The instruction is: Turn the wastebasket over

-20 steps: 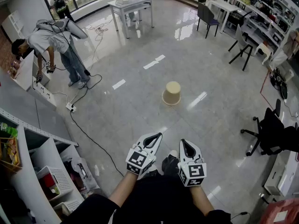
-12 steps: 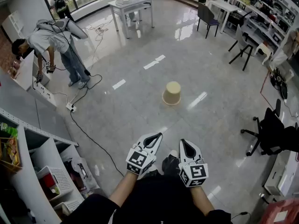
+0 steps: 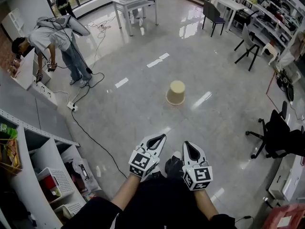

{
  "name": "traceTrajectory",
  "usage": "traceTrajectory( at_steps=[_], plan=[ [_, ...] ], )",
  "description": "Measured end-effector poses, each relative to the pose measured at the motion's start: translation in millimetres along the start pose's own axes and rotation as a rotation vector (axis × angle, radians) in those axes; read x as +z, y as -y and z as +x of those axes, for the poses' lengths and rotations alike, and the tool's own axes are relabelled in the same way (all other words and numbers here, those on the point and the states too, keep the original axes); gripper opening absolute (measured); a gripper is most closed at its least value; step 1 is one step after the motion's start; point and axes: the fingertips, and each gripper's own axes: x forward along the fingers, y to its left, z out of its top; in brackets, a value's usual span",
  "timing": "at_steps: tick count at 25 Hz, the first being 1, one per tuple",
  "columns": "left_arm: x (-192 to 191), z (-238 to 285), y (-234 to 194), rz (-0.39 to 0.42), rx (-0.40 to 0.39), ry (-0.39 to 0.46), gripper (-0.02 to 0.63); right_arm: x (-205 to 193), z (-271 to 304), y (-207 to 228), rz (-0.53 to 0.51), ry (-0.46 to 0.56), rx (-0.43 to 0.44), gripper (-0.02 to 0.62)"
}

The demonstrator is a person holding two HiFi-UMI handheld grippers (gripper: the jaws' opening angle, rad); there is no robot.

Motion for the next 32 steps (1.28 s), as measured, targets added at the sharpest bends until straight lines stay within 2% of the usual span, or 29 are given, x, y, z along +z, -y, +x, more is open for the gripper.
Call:
traceTrajectory(
  at_steps=[32],
  plan=[
    [-1,8,-9,-0.006,-0.008,-0.006,0.006,0,13,1,0.009,-0.017,0.010,0.012]
  ],
)
